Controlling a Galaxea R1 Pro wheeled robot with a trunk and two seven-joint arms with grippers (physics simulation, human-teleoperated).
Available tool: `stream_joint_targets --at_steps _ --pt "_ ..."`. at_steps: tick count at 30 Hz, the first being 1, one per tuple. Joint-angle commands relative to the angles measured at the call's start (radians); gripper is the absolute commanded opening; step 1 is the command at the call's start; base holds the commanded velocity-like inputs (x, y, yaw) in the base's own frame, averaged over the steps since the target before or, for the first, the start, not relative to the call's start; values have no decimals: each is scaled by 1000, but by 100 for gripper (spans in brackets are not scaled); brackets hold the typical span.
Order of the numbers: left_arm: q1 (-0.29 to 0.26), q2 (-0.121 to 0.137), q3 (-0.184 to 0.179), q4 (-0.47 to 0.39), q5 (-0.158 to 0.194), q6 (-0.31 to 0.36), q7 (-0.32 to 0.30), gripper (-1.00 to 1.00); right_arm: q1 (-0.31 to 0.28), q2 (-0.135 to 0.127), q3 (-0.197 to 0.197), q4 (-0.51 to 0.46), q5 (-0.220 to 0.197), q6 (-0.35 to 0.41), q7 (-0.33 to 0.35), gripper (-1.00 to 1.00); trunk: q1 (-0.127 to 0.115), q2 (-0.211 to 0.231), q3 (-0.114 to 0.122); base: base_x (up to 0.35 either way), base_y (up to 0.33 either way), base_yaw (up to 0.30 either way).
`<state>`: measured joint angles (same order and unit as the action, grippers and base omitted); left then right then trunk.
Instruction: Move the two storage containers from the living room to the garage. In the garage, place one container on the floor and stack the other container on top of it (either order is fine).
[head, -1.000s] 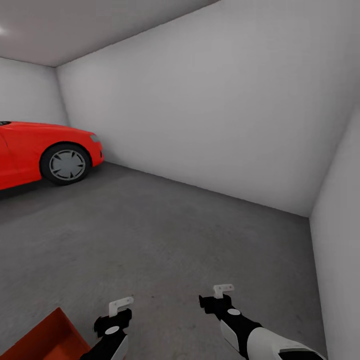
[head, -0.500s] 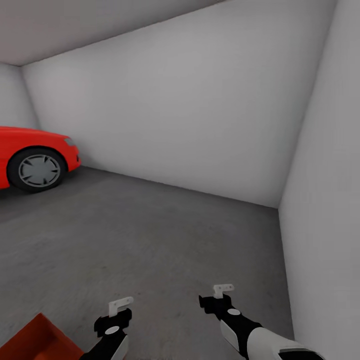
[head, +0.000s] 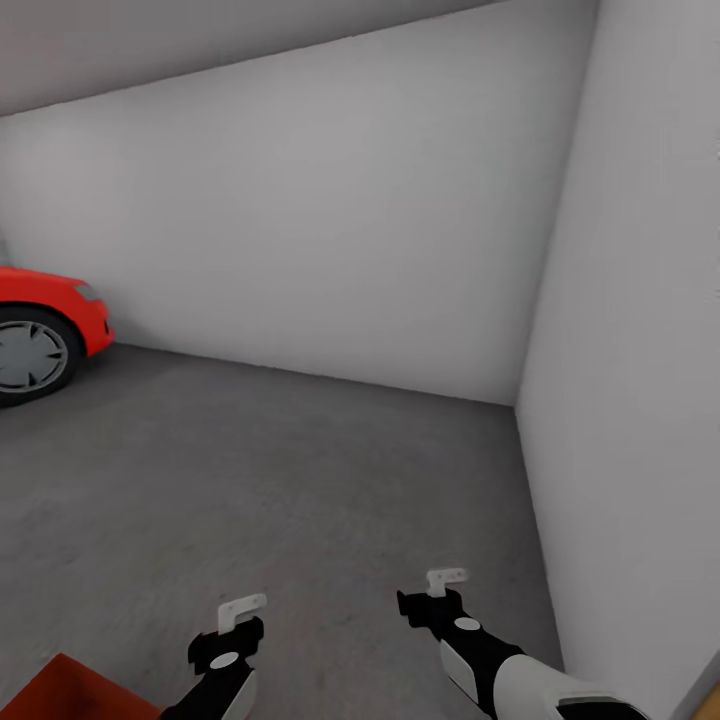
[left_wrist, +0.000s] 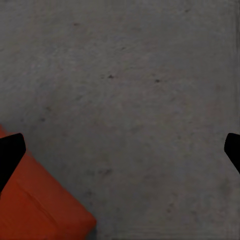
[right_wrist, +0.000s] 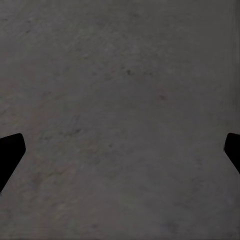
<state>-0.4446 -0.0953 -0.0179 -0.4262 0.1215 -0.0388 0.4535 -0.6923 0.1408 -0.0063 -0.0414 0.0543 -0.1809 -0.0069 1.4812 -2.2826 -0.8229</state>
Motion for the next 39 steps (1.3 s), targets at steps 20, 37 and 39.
stream_joint_targets --at_steps 20,37,39 --pt "6 6 -1 6 10 -10 -3 100 5 -3 2 7 11 -3 -1 100 0 0 10 14 62 -140" --pt "102 19 -2 50 6 -32 -54 100 1 -6 2 86 10 3 3 100 0 0 11 0 0 -30" --pt "110 20 -2 62 6 -32 -54 100 1 -7 2 86 10 4 2 100 0 0 13 0 0 -240"
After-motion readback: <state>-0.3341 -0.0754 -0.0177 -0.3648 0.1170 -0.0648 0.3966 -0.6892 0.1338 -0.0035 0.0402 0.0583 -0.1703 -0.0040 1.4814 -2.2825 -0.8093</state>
